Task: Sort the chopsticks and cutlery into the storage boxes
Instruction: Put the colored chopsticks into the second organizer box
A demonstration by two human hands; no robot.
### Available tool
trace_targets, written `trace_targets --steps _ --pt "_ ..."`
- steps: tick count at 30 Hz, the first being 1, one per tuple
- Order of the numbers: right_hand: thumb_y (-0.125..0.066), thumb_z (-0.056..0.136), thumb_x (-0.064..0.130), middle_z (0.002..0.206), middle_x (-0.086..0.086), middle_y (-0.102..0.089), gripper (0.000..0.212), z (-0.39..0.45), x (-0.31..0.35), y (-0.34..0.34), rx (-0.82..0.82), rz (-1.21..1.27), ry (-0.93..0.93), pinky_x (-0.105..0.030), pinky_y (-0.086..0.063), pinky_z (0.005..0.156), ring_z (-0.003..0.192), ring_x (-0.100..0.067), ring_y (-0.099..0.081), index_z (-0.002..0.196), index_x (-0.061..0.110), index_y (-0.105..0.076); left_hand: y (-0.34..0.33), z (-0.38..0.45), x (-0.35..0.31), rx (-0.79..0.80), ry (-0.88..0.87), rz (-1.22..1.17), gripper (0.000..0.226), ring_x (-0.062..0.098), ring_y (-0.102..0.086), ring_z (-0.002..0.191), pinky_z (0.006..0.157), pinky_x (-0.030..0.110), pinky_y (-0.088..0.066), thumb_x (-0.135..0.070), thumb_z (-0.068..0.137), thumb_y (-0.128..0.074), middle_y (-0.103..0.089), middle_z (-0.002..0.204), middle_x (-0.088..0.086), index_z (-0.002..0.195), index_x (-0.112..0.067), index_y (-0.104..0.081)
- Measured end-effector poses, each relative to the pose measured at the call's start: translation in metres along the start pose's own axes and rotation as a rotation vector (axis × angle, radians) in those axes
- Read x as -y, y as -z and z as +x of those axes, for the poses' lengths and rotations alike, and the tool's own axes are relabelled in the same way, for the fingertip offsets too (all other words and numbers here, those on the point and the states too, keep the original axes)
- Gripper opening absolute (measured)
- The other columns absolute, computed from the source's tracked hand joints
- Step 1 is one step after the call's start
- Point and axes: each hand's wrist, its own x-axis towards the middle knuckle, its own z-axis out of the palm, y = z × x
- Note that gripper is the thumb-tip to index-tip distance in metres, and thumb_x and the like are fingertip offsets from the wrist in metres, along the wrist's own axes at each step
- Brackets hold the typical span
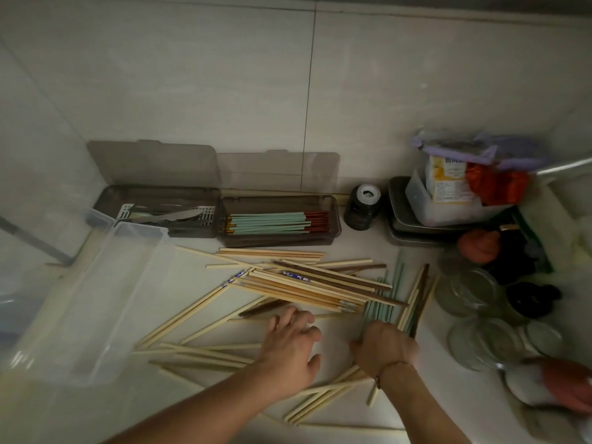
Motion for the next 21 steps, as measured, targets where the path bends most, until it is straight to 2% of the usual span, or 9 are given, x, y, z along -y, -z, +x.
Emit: trace_targets --steps 3,8,12,14,16,18,21 --pt "-0.047 0.086 0.055 0.099 0.008 -0.066 0.034 -0.001 0.004 0.000 -0.030 -0.030 -0.006 -0.024 -0.042 0.068 0.093 -0.014 -0.064 0.101 0.027 -0.062 -0.001 0.000 -0.005 0.000 -0.034 -0.003 0.044 0.019 -0.019 0.134 0.102 0.038 -0.024 -0.046 0.091 -0.046 -0.037 0.141 -0.008 0.130 -0.026 -0.054" --pt "-0.045 0.086 0.053 0.099 0.006 -0.068 0.039 -0.001 0.011 0.001 -0.032 -0.082 -0.026 -0.025 -0.051 0.074 0.092 -0.014 -0.066 0.100 0.023 -0.066 -0.004 0.003 -0.012 0.011 -0.094 0.021 0.042 0.022 -0.025 0.128 0.101 0.041 -0.029 -0.045 0.091 -0.046 -0.045 0.133 -0.004 0.125 -0.022 -0.057" --pt "-0.046 0.085 0.053 0.100 0.005 -0.069 0.039 -0.001 0.013 0.003 0.011 0.010 -0.058 -0.025 -0.051 0.074 0.092 -0.016 -0.066 0.099 0.022 -0.065 -0.007 0.006 -0.017 0.012 -0.110 0.046 0.049 0.023 -0.028 0.126 0.100 0.043 -0.029 -0.051 0.091 -0.042 -0.047 0.131 -0.001 0.125 -0.018 -0.056" --pt "-0.049 0.081 0.052 0.095 0.002 -0.069 0.038 -0.002 0.009 0.003 0.068 0.126 -0.120 -0.025 -0.050 0.071 0.088 -0.018 -0.065 0.093 0.021 -0.066 -0.005 0.006 -0.019 -0.010 -0.107 0.021 0.050 0.022 -0.033 0.123 0.099 0.042 -0.030 -0.053 0.091 -0.041 -0.051 0.128 -0.001 0.124 -0.019 -0.055" --pt "-0.052 0.077 0.049 0.081 0.001 -0.068 0.036 -0.005 0.004 0.003 0.127 0.319 -0.145 -0.024 -0.048 0.065 0.077 -0.019 -0.064 0.080 0.018 -0.069 -0.001 0.005 -0.019 -0.050 -0.097 -0.083 0.044 0.021 -0.045 0.117 0.095 0.039 -0.035 -0.053 0.090 -0.042 -0.060 0.120 -0.002 0.119 -0.023 -0.057" --pt "-0.057 0.079 0.039 0.062 -0.001 -0.064 0.033 -0.009 0.003 0.006 0.177 0.569 -0.113 -0.027 -0.044 0.057 0.060 -0.016 -0.059 0.063 0.013 -0.068 0.006 0.002 -0.020 -0.123 -0.070 -0.303 0.036 0.017 -0.060 0.099 0.085 0.032 -0.043 -0.049 0.088 -0.048 -0.067 0.105 -0.006 0.109 -0.024 -0.061" --pt "-0.062 0.084 0.022 0.050 -0.006 -0.061 0.029 -0.019 0.011 0.014 0.236 0.918 -0.125 -0.029 -0.037 0.046 0.044 -0.013 -0.050 0.060 0.009 -0.072 0.019 -0.008 -0.016 -0.168 -0.021 -0.665 0.025 0.005 -0.065 0.077 0.068 0.019 -0.048 -0.040 0.084 -0.062 -0.071 0.086 -0.008 0.101 -0.024 -0.069"
